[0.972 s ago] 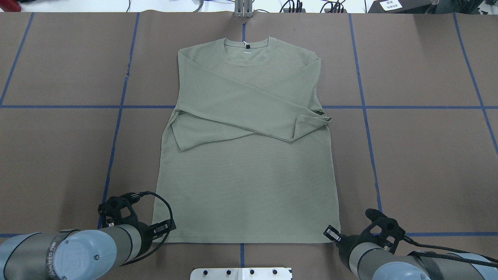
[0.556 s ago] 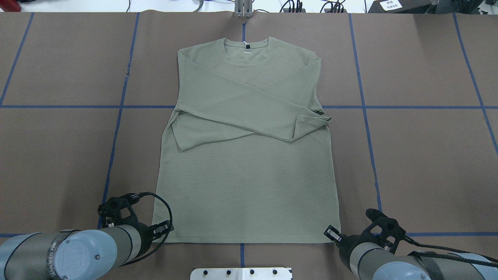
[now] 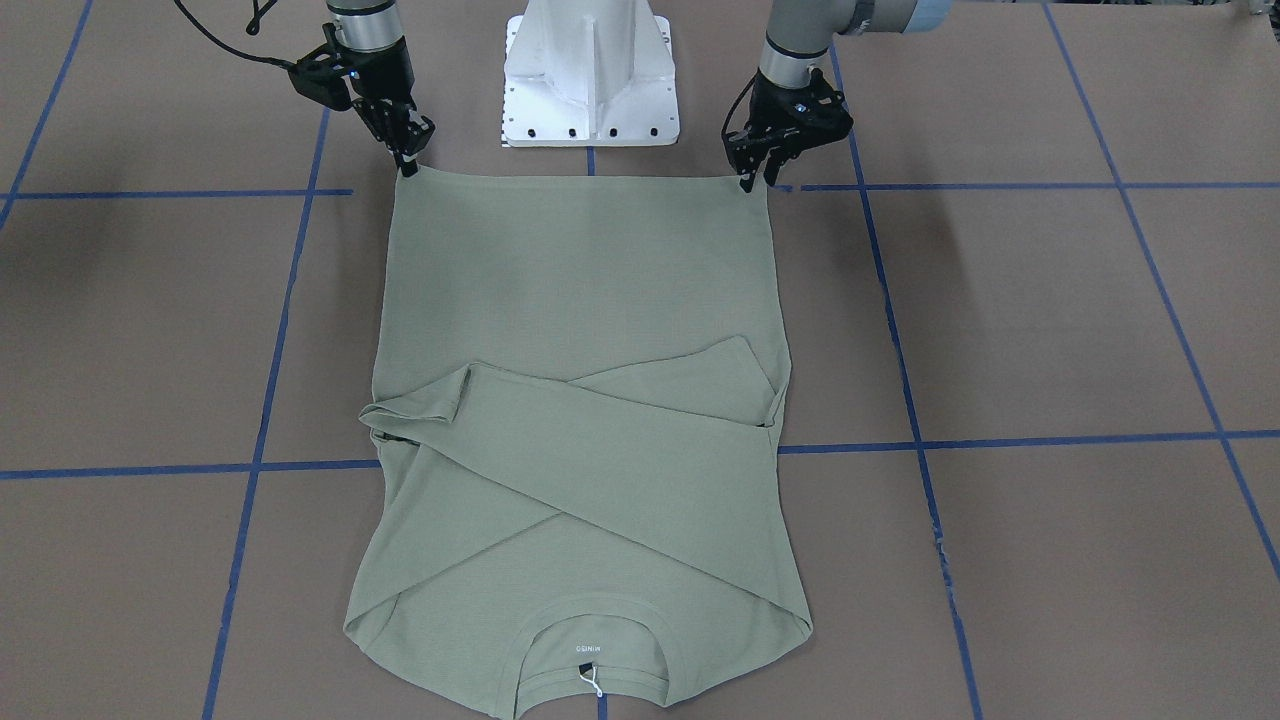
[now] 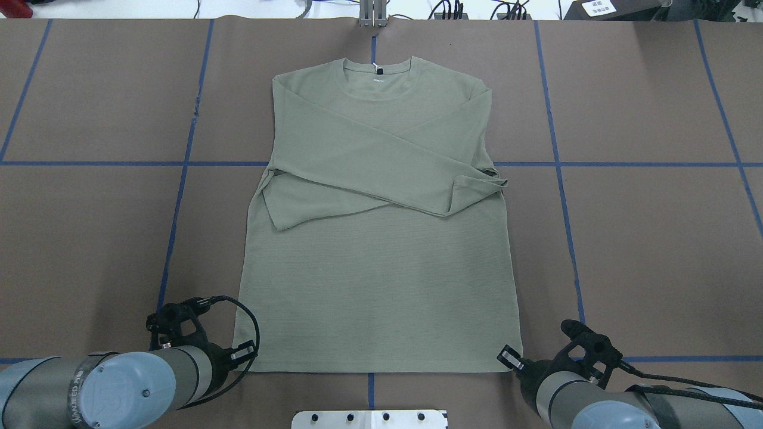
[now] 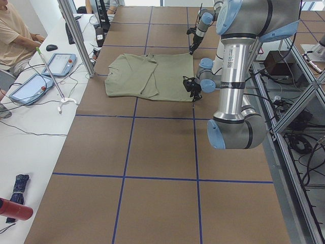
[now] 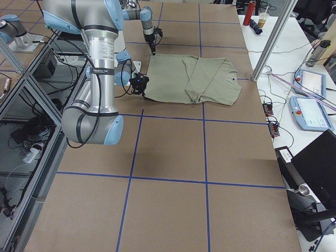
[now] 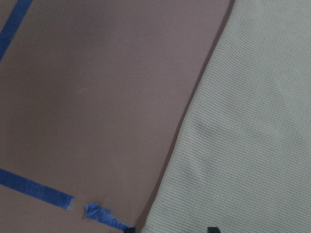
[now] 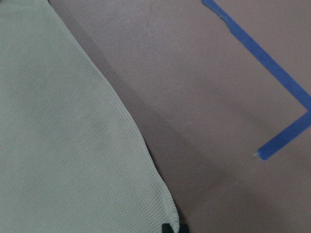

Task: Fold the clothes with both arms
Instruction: 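Grasp the hem corners nearest the robot with both grippers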

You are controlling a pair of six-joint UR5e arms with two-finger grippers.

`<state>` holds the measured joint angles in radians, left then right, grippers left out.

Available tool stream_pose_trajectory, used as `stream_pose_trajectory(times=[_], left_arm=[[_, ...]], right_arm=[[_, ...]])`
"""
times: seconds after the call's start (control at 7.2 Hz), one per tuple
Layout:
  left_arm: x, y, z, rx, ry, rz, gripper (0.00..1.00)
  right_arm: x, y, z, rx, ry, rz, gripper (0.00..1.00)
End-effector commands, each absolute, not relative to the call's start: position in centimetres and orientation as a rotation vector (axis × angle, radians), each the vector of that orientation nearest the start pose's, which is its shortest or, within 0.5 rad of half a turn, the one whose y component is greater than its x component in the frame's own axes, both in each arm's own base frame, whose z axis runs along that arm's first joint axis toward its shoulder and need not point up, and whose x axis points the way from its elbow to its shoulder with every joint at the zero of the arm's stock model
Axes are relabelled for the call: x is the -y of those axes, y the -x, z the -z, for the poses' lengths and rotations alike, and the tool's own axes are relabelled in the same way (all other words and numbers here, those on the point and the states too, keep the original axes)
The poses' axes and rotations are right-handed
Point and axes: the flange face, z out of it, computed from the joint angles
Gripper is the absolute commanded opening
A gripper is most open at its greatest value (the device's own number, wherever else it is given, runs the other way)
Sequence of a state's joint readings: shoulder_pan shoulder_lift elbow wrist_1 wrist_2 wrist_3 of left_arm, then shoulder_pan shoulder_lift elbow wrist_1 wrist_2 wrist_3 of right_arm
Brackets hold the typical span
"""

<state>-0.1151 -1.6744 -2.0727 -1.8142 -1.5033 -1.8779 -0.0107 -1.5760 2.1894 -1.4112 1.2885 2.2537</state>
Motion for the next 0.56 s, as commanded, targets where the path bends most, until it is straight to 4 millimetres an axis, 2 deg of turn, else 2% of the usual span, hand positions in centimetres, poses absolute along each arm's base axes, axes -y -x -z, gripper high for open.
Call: stream_pose_trajectory(times=[0.0, 0.42], left_arm=[[19.6, -48.5, -35.1, -0.861, 0.029, 0.421, 0.0], [19.2, -47.5, -33.9, -0.885, 0.054, 0.41, 0.0]], right_arm=[[15.7, 45.8, -36.0, 0.835, 0.009, -0.744, 0.0], [16.0, 45.7, -35.9, 0.838, 0.008, -0.75, 0.0]])
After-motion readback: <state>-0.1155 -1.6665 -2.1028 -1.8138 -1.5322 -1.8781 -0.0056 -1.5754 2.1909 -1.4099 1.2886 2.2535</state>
